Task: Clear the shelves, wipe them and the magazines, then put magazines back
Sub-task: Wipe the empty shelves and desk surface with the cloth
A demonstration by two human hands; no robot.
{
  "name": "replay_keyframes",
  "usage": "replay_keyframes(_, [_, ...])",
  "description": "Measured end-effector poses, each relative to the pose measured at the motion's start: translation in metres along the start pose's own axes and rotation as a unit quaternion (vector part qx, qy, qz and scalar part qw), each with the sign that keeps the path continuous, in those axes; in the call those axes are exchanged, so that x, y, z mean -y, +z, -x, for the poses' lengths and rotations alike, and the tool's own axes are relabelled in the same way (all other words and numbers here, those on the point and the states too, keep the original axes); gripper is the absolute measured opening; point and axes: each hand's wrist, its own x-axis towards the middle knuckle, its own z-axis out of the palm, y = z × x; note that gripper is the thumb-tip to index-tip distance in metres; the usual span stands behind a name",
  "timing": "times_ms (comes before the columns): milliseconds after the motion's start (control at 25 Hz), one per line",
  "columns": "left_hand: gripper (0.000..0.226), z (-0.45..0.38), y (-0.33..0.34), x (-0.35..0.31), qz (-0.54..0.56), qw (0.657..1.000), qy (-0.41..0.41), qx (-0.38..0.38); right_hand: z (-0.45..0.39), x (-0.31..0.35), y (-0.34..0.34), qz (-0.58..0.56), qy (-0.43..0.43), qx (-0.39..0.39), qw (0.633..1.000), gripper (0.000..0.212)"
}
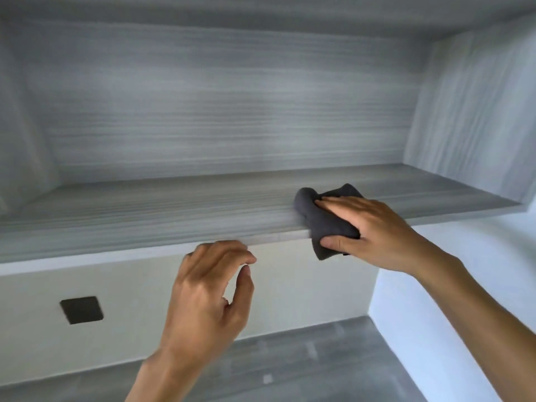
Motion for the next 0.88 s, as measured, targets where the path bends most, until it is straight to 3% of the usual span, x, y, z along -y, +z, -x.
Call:
replay_keyframes(240, [0.023, 0.014, 0.060, -0.038, 0.068, 0.988, -0.071, 0.115, 0.070, -0.087, -0.028, -0.015, 0.002, -0.146, 0.989, 0.039])
replay_keyframes(320, [0.022, 0.026, 0.077, -0.044, 0.089, 0.979, -0.107, 0.147, 0.094, -0.075, -0.021, -0.086, 0.026, -0.214, 0.973, 0.026])
replay_keyframes(360, [0.022, 0.035, 0.085, -0.047, 0.107, 0.972, -0.133, 0.159, 0.109, -0.063, -0.010, -0.175, 0.065, -0.237, 0.953, 0.025])
replay_keyframes(400, [0.022, 0.045, 0.090, -0.052, 0.135, 0.961, -0.170, 0.169, 0.124, -0.043, 0.004, -0.299, 0.113, -0.249, 0.914, 0.023])
replay_keyframes(440, [0.023, 0.060, 0.095, -0.056, 0.181, 0.942, -0.218, 0.178, 0.139, -0.024, 0.025, -0.429, 0.164, -0.250, 0.852, 0.022])
replay_keyframes(520, [0.026, 0.099, 0.102, -0.058, 0.291, 0.880, -0.327, 0.183, 0.167, 0.017, 0.073, -0.651, 0.296, -0.209, 0.668, 0.045])
replay_keyframes(600, [0.038, 0.148, 0.104, -0.056, 0.368, 0.807, -0.428, 0.174, 0.195, 0.055, 0.129, -0.774, 0.422, -0.137, 0.452, 0.054])
replay_keyframes(640, [0.039, 0.172, 0.105, -0.052, 0.401, 0.755, -0.490, 0.169, 0.203, 0.072, 0.149, -0.792, 0.459, -0.111, 0.387, 0.051])
replay_keyframes(720, [0.034, 0.216, 0.099, -0.044, 0.472, 0.641, -0.585, 0.156, 0.216, 0.102, 0.184, -0.790, 0.497, -0.059, 0.355, 0.054])
replay_keyframes(760, [0.042, 0.238, 0.094, -0.037, 0.505, 0.608, -0.596, 0.145, 0.221, 0.112, 0.198, -0.793, 0.495, -0.034, 0.354, 0.047])
replay_keyframes(840, [0.054, 0.265, 0.075, -0.026, 0.582, 0.528, -0.608, 0.111, 0.221, 0.125, 0.226, -0.824, 0.490, 0.037, 0.281, 0.016])
replay_keyframes(880, [0.060, 0.273, 0.061, -0.024, 0.629, 0.484, -0.601, 0.096, 0.216, 0.130, 0.231, -0.826, 0.509, 0.047, 0.236, 0.020])
